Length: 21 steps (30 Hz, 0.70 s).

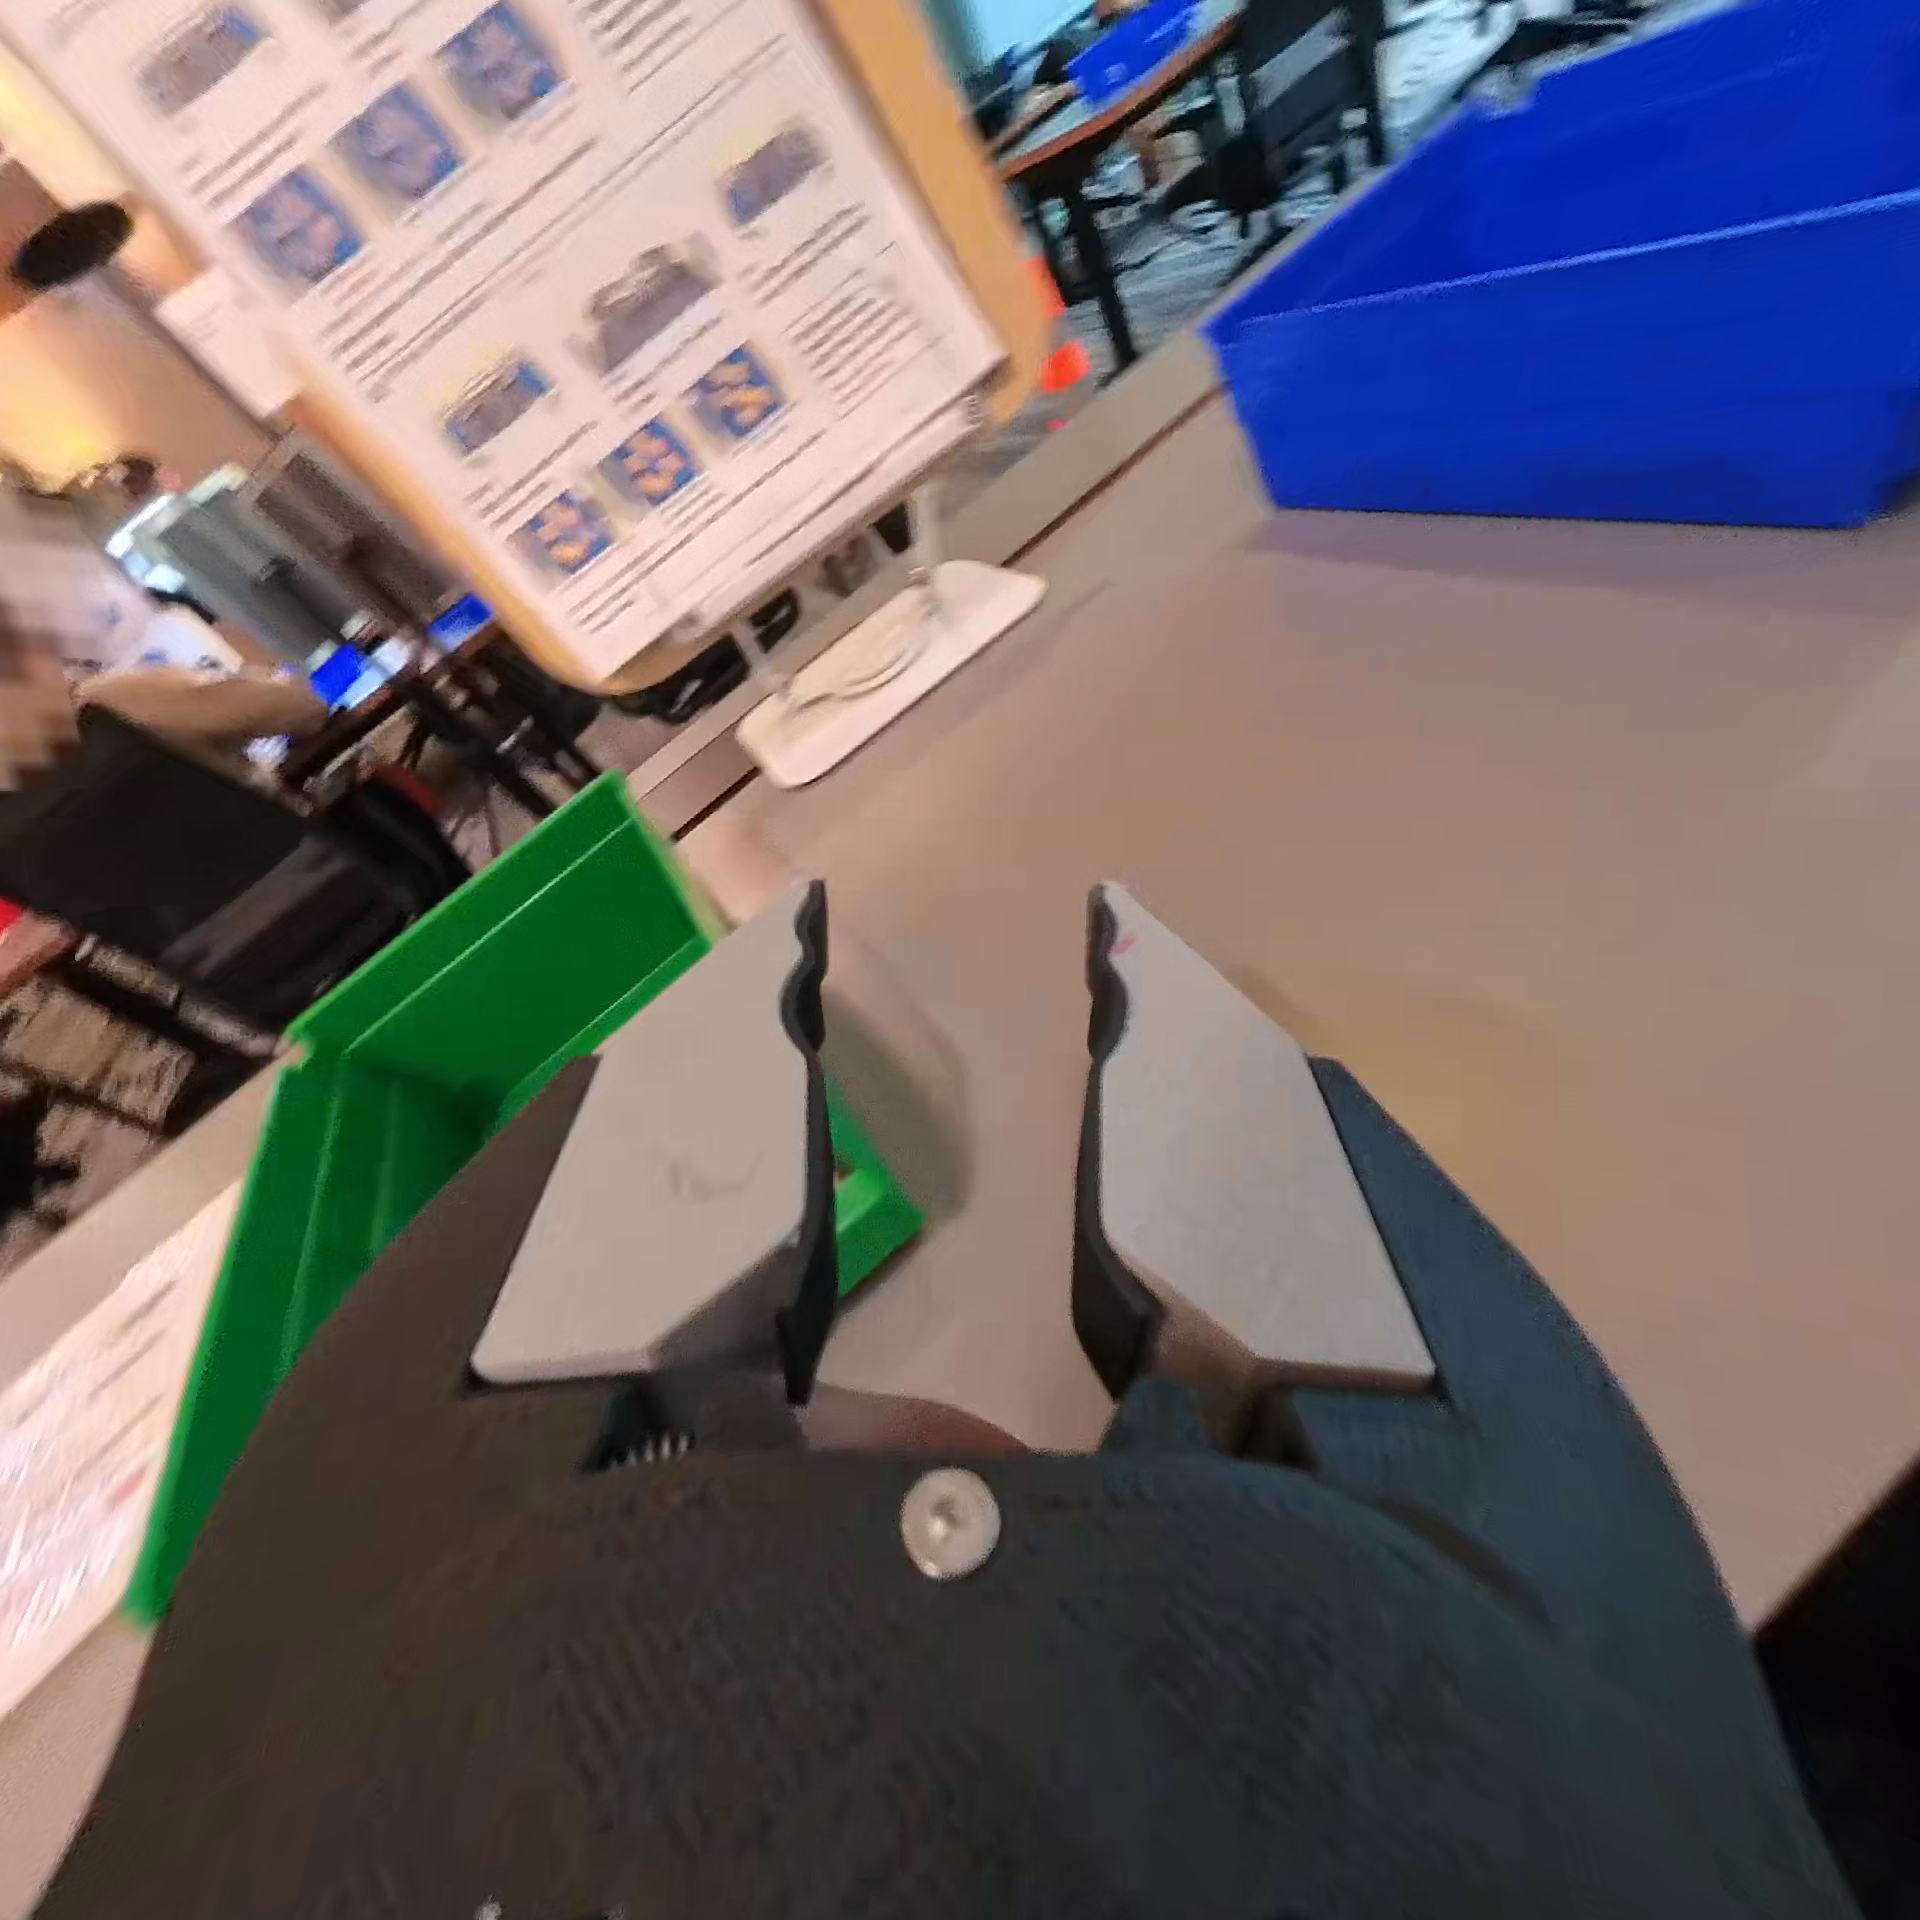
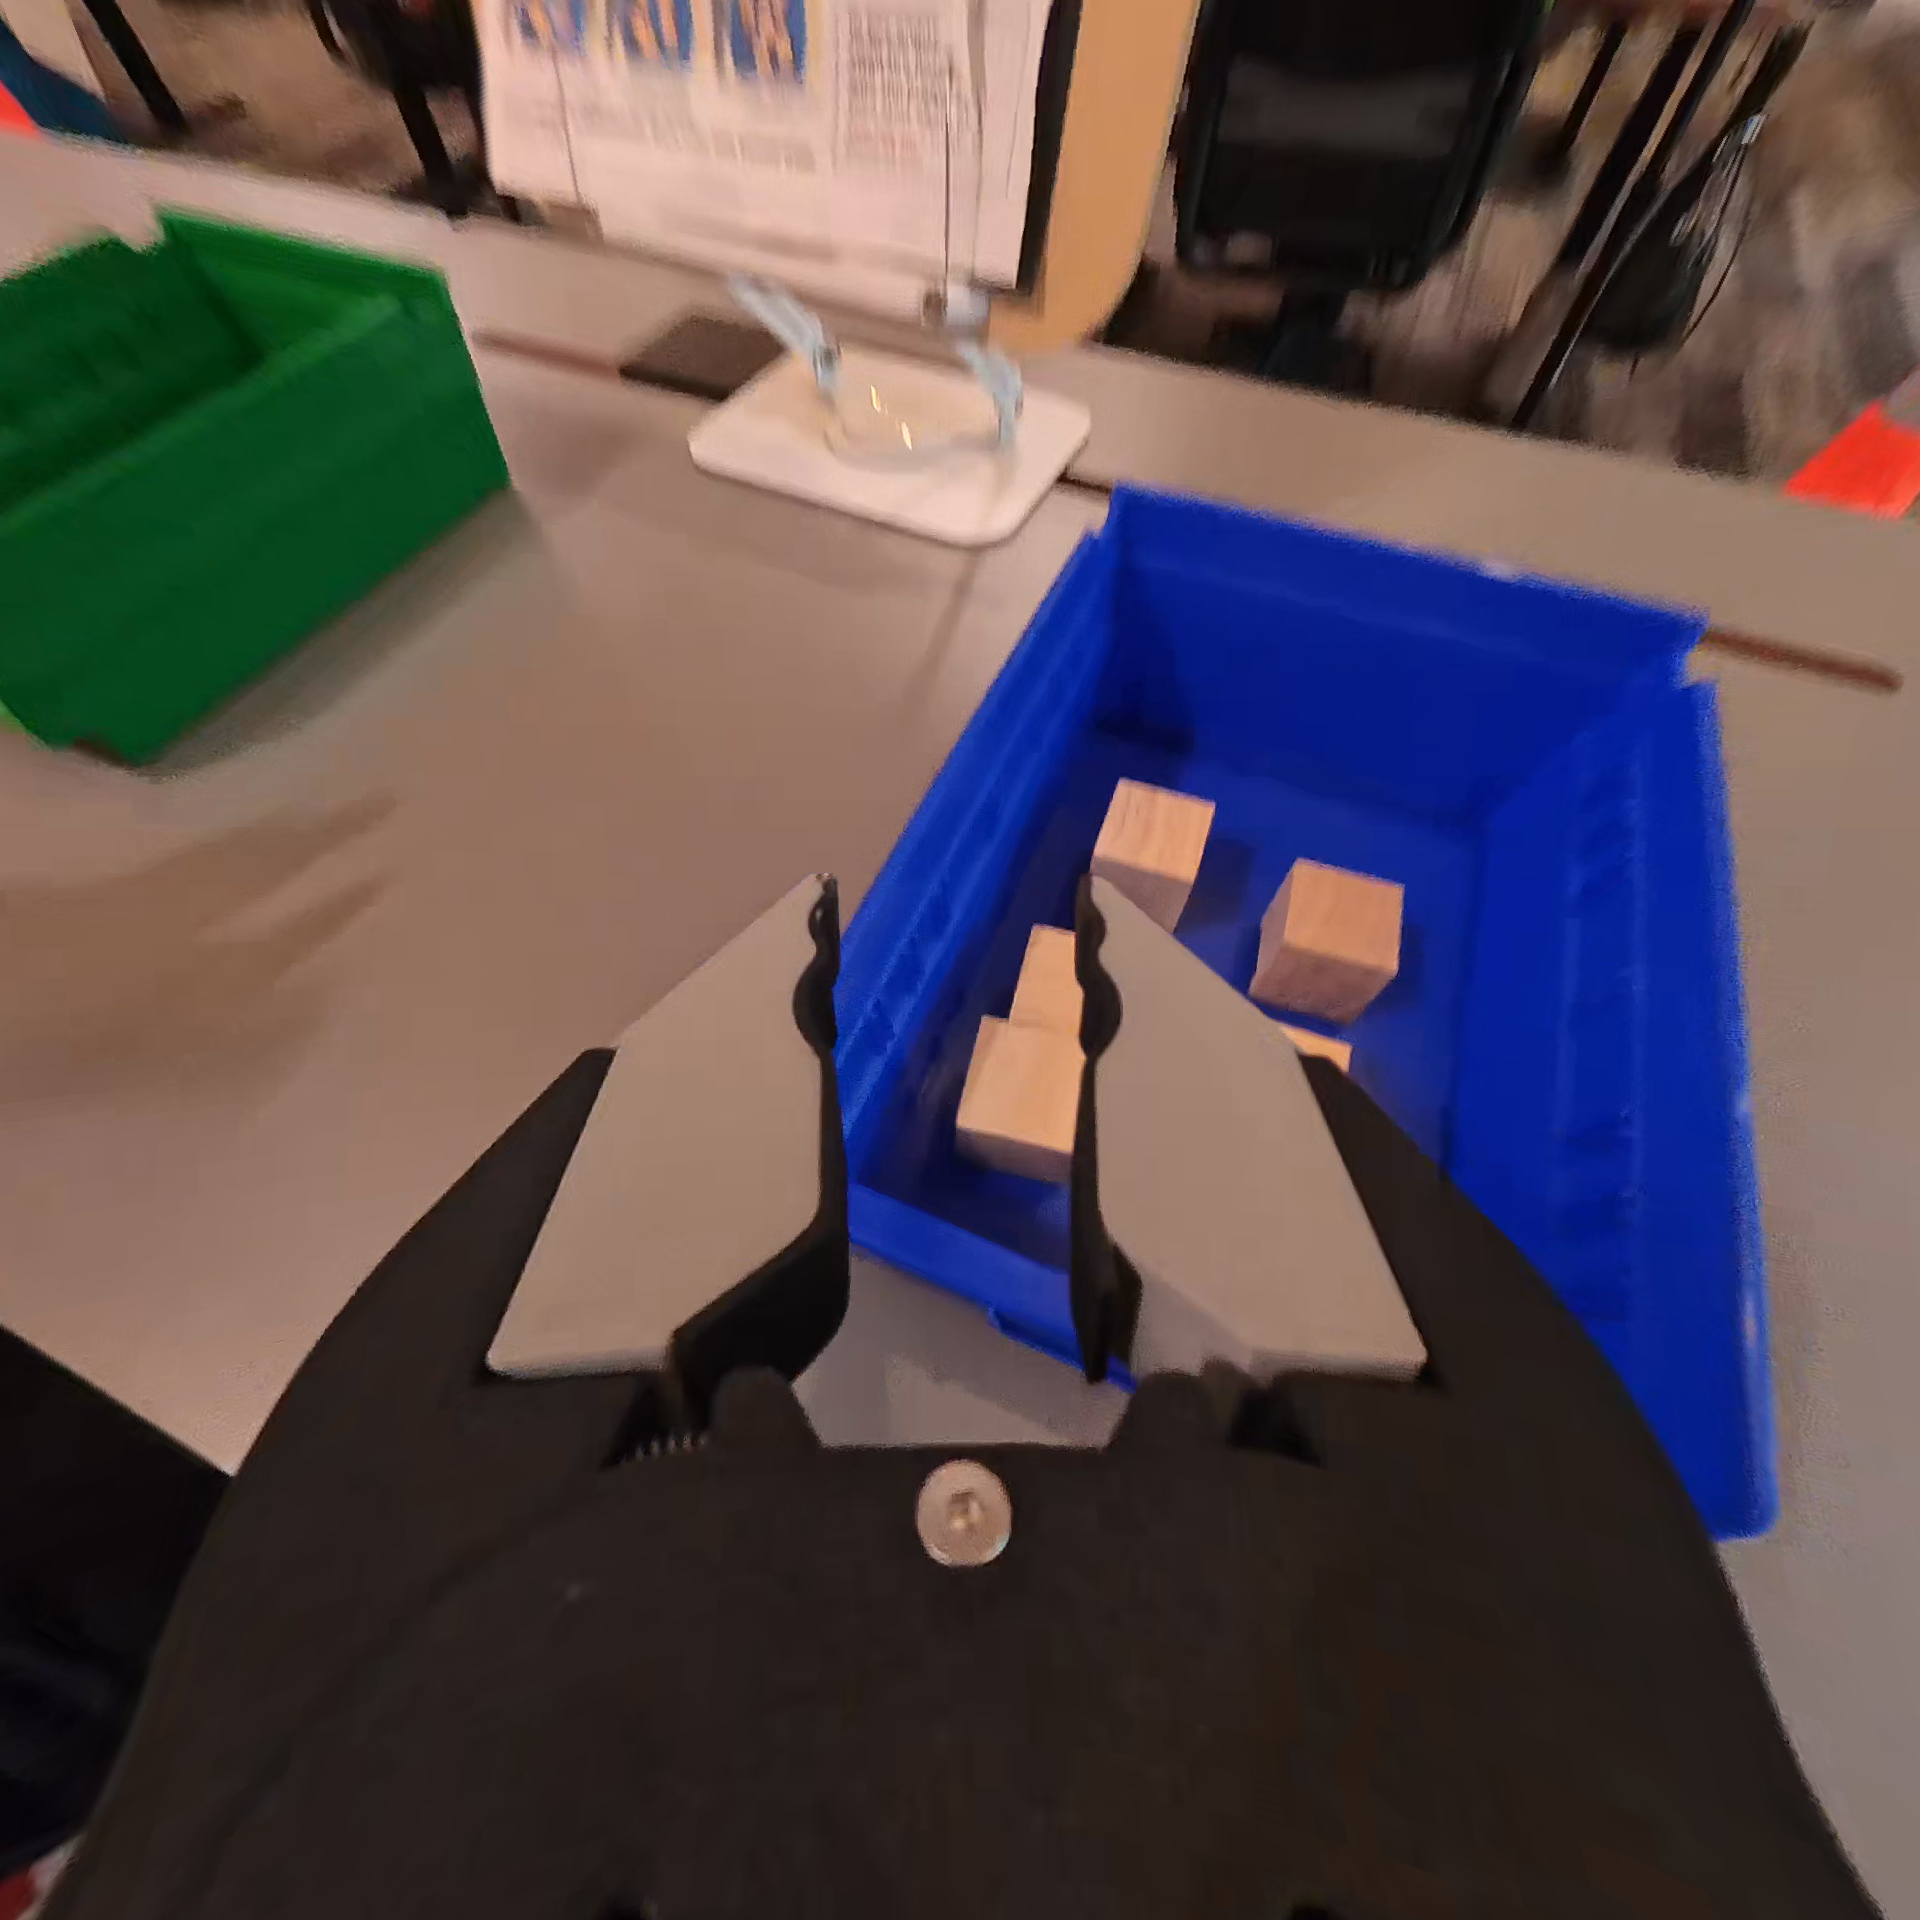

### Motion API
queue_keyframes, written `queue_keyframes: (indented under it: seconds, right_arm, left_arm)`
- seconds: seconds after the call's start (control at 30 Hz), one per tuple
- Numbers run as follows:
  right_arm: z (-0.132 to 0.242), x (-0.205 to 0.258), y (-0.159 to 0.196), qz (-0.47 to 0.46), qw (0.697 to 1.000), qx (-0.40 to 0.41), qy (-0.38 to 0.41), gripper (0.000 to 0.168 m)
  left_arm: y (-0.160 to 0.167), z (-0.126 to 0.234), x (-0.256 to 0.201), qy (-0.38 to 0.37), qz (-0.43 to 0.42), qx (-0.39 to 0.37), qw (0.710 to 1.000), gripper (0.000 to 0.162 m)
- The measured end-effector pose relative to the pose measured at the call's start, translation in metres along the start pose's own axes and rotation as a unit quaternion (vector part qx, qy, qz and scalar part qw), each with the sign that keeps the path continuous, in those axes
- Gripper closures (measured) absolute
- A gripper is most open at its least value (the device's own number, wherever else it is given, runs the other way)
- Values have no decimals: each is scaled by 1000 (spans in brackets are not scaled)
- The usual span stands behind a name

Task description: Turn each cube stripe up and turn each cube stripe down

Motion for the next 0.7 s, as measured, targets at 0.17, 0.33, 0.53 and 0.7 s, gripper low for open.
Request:
queue_keyframes:
  seconds: [0.17,0.33,0.53,0.7]
  right_arm:
    - [20,11,-19,17,998,-56,-11,128]
    - [17,17,-19,23,998,-56,-12,128]
    - [11,24,-15,30,998,-45,-18,128]
    - [8,30,-12,42,998,-36,-20,128]
  left_arm:
    - [41,21,80,-69,123,47,989,111]
    - [62,3,89,8,274,54,960,110]
    - [118,-34,80,53,242,263,932,93]
    - [135,-50,67,79,270,333,900,94]
Point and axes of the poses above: each gripper's, where its closed fingertips meet, z back along the fingers, y out of its underside, x = y × z across the jaws, the point moved 1 cm from there along z, back along the fingers, and after that the axes turned 7 degrees about -z, right-handed, at the moved point
